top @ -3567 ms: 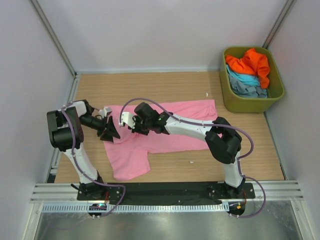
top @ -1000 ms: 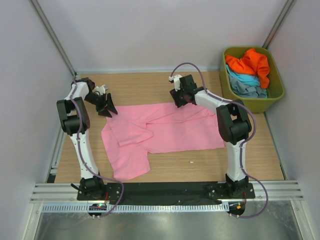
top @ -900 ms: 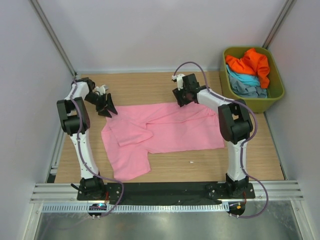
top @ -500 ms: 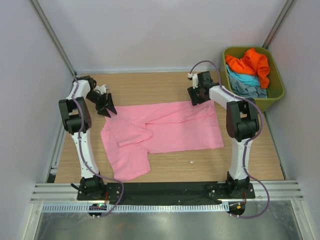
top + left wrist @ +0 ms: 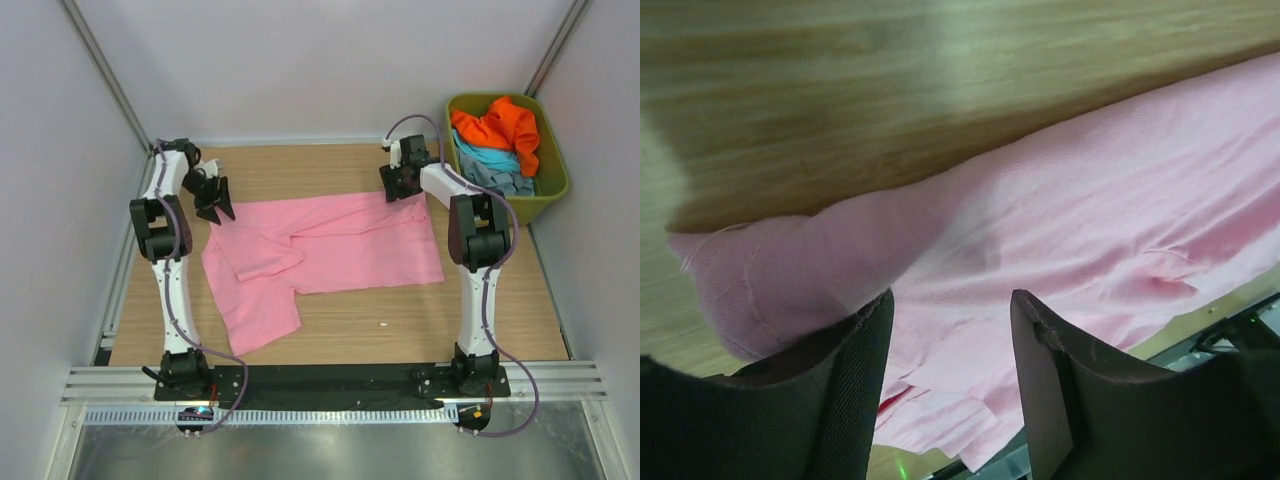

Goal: Fold and stack the t-shirts
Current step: Fold the tshirt

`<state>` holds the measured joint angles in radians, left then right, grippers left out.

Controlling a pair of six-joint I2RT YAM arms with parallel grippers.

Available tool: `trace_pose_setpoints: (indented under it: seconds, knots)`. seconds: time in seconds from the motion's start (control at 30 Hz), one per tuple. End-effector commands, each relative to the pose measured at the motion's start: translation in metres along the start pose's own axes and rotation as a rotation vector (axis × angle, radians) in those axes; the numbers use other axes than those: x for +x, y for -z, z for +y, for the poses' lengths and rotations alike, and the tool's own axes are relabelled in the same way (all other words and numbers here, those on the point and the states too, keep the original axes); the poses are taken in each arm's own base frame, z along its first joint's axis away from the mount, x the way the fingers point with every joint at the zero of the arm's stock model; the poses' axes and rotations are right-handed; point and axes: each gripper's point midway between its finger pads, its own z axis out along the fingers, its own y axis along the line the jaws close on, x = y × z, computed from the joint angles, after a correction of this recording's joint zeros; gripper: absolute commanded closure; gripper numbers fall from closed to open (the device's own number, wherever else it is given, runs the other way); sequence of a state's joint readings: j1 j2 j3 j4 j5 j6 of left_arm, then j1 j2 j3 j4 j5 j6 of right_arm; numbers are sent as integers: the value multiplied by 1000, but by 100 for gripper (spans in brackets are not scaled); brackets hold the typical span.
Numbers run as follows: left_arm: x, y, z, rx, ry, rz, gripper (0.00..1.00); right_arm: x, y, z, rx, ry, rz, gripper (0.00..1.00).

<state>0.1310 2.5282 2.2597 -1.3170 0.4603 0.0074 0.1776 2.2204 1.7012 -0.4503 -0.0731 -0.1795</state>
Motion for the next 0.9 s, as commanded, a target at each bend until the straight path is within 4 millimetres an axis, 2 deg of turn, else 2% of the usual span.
trace_pose_setpoints:
  seconds: [0.0,0.13,0.17,0.23,0.37,0.47,0.53,0.57,0.6,0.63,0.67,0.73,0.77,0.8,0.83,0.87]
  knots:
    - [-40,-32,43,-162,-103,-90,45,-4,-15,-16,18,-28,8,45]
    - [-62,-29,41,-205,-133,-155,40,-17,-26,-23,22,-45,-11,46]
    - [-73,-24,40,-219,-145,-192,39,-21,-31,-23,22,-45,-17,45]
    - [-89,-18,37,-238,-160,-247,34,-33,-32,-26,22,-48,-44,46]
    - [-113,-9,37,-274,-181,-331,23,-42,-39,-23,2,-69,-68,45]
    - [-131,-5,39,-303,-189,-396,16,-51,-37,-21,3,-62,-92,45]
    - [-146,4,32,-305,-214,-453,11,-57,-30,-23,13,-59,-106,45]
    - [-152,10,22,-296,-238,-482,8,-65,-22,-24,18,-48,-126,45]
    - [-154,16,16,-296,-254,-496,7,-63,-23,-24,18,-48,-123,45]
    - [-156,23,7,-286,-270,-513,7,-70,-11,-25,27,-39,-140,45]
    - [-159,46,-11,-275,-293,-558,6,-74,-5,-27,30,-35,-152,45]
    - [-149,57,-39,-213,-313,-558,6,-86,18,-28,41,-32,-190,45]
    - [-143,86,-64,-189,-339,-600,7,-91,27,-27,42,-30,-207,45]
    - [-136,92,-72,-177,-339,-600,7,-86,31,-26,38,-30,-202,45]
    - [-121,83,-76,-146,-336,-553,7,-96,47,-23,31,-23,-238,45]
    - [-113,85,-84,-118,-318,-543,8,-96,52,-22,26,-23,-242,45]
